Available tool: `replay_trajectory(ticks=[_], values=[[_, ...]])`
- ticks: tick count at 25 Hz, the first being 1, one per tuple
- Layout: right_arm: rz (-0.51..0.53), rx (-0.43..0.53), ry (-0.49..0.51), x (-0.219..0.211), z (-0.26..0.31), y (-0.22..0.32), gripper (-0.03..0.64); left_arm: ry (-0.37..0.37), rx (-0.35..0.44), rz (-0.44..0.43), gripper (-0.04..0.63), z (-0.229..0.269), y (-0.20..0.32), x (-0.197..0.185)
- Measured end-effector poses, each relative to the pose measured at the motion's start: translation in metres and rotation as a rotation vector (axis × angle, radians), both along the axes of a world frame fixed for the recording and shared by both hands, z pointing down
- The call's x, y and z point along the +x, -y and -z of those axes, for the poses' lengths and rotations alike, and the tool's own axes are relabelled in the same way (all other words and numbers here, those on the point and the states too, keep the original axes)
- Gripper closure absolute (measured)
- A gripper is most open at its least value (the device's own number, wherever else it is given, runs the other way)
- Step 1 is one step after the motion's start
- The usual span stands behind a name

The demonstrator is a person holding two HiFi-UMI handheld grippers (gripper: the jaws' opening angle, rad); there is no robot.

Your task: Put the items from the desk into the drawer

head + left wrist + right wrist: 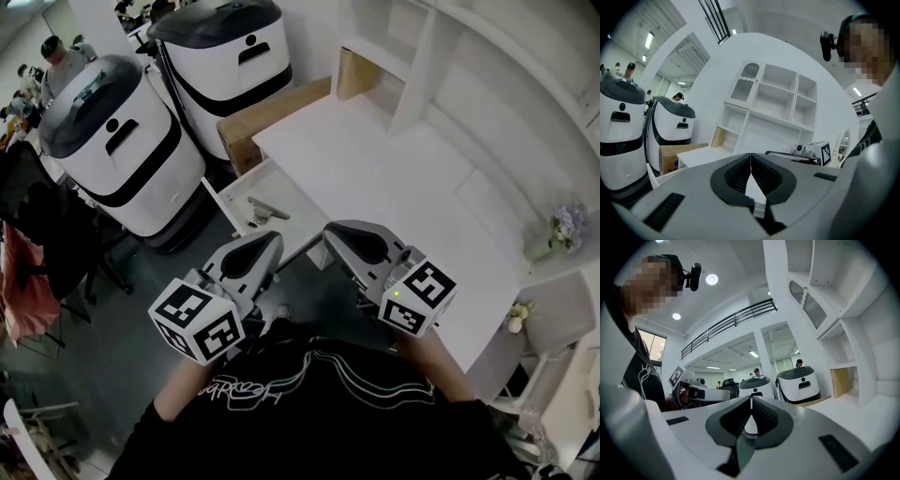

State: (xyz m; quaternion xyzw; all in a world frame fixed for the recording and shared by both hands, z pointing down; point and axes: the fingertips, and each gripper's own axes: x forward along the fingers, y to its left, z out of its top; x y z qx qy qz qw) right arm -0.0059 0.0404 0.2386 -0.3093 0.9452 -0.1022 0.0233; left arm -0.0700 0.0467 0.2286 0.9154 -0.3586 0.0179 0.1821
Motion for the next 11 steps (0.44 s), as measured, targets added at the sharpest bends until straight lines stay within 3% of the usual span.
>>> replay_trajectory(ticks=[11], values=[[-0.010,-0.020,0.014,0.005,-0.005,-0.016,0.568,-0.001,0.018,-0.013,0.574,-0.007,-0.012,0.002]])
